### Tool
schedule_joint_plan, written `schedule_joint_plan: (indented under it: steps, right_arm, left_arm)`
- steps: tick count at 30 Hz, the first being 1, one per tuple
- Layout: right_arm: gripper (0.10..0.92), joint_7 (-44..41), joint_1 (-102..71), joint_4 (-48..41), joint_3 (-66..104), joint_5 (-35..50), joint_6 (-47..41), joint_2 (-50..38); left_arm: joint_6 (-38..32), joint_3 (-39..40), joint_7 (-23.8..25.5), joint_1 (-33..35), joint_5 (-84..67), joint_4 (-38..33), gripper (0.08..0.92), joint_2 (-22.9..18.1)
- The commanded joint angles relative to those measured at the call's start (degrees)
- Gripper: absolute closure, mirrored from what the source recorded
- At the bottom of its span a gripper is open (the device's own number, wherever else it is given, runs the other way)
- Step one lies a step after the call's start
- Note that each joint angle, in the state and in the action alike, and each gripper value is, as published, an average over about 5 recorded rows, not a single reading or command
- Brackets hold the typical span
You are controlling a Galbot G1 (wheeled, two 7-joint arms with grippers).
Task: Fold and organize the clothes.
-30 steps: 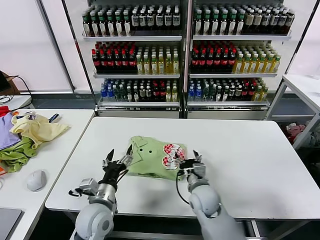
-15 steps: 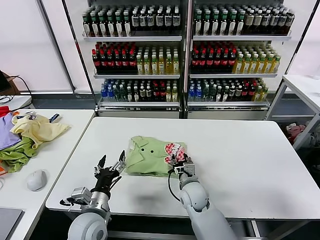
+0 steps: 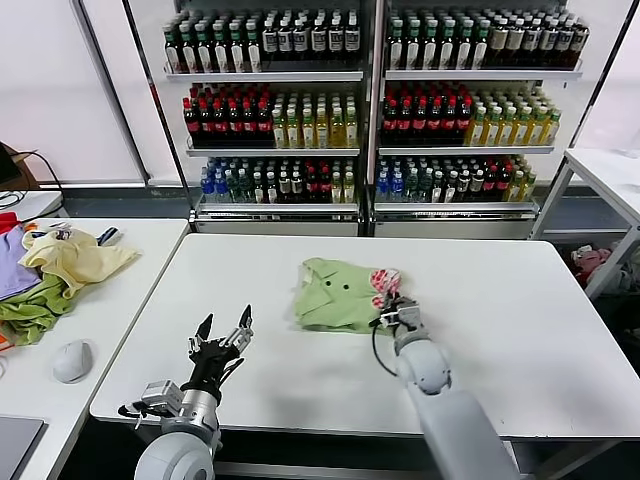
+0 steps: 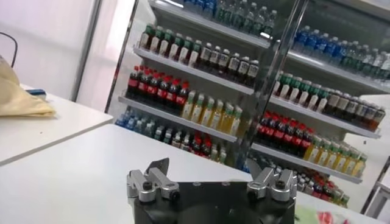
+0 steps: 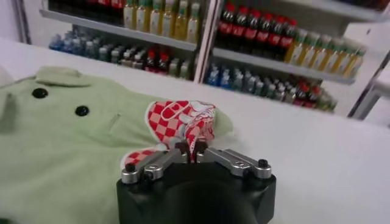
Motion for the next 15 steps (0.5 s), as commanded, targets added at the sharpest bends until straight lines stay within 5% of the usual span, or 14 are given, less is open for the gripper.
schedule_joint_plan:
  steps: [1, 6, 15]
  right_arm:
    - [0.888, -6.89, 6.92, -8.82, 2.37, -7.86, 7.44, -6.10]
    - [0.859, -7.30, 3.26, -4.81, 4.33, -6.85, 9.69, -6.73]
    - [0.612, -4.09, -10.93, 10.88, 11.67, -2.25, 18.77, -6.54]
  left_arm:
    - [0.15, -0.06, 0.06, 0.62, 0.46, -0.31, 0.177, 0.18]
    - [0.57, 0.33, 0.19, 0.56, 1.10, -0.39, 0.177, 0.14]
    - [-0.01, 1.53, 1.54, 0.50, 5.53, -0.67, 0.177, -0.13]
